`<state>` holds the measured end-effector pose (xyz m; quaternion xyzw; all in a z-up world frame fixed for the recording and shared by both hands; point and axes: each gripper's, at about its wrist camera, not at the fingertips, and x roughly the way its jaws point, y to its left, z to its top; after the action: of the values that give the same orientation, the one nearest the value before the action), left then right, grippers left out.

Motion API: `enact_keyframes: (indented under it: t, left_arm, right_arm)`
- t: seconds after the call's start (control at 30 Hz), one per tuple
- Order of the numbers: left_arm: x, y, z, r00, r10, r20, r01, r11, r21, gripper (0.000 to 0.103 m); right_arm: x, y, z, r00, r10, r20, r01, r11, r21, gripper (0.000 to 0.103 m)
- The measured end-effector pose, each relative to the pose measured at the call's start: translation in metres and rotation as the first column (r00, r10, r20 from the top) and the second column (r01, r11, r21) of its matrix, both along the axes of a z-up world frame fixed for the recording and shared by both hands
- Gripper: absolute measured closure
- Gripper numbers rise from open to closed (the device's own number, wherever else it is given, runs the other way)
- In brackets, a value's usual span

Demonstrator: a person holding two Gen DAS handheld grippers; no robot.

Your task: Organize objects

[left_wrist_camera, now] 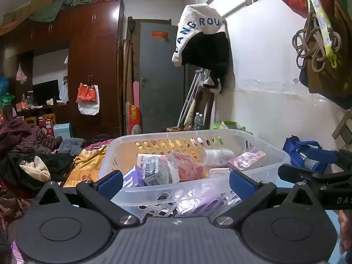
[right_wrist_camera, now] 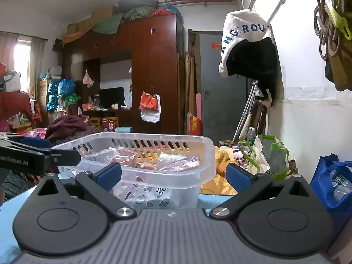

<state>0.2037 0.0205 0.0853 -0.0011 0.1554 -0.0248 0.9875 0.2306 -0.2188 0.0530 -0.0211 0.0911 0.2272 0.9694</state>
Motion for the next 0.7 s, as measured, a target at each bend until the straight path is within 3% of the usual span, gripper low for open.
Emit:
enact_keyframes:
  t: [0.7]
  left_arm:
    - [0.0019, -0.003, -0.0025, 1.0, -0.004, -0.008, 0.004, 1.0, -0.013, 0.0]
  right_arm:
    - [-0.0015, 0.0008, -0.0016, 1.0, -0.001, 0.001, 0.001, 1.0, -0.017, 0.0]
